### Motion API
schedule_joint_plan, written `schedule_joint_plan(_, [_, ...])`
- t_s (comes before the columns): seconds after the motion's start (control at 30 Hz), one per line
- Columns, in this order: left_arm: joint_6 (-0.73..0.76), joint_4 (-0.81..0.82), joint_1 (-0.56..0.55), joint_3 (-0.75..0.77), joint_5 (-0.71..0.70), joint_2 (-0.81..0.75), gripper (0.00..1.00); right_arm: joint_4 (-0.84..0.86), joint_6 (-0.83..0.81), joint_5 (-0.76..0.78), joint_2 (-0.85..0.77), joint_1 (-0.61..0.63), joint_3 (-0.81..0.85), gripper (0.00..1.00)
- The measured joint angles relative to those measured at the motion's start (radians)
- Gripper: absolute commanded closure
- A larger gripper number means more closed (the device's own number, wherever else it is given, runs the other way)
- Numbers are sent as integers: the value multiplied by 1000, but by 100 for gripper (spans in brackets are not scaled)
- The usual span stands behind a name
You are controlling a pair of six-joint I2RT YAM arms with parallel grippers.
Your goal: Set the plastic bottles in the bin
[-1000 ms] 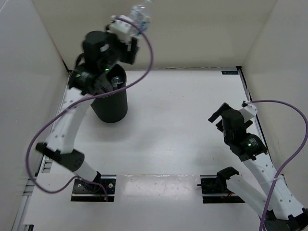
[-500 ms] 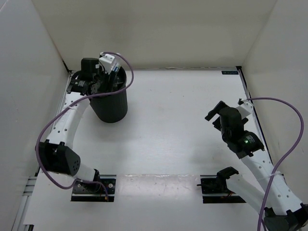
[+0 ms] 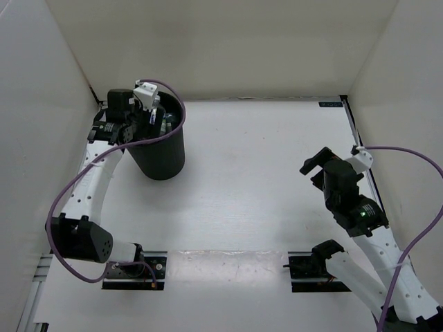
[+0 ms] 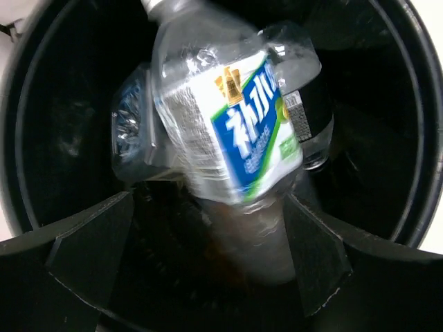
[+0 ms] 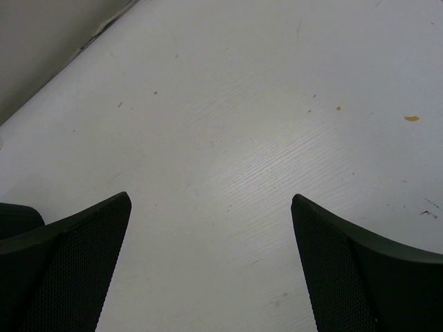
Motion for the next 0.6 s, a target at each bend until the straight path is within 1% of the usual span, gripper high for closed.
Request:
schedule_joint_plan(0.1, [6, -26, 0, 51, -10, 0, 0, -2, 0, -1, 17, 0, 0, 0])
schedule_joint_plan(0.27, [5, -64, 0, 188, -42, -13, 0, -4, 0, -5, 50, 0, 0, 0])
schedule_joint_plan(0.33, [-6, -60, 3, 224, -76, -42, 0, -5, -2, -5, 56, 0, 0, 0])
schedule_joint_plan(0.4, [-16, -48, 13, 228, -124, -93, 0, -5, -14, 2, 55, 0, 0, 0])
schedule_joint_plan(0.5, [-29, -13, 62, 158, -247, -199, 0, -14, -43, 23, 47, 0, 0, 0])
schedule_joint_plan(0.6, [-61, 14, 143, -6, -397, -311, 0, -49, -61, 64, 27, 0, 0, 0])
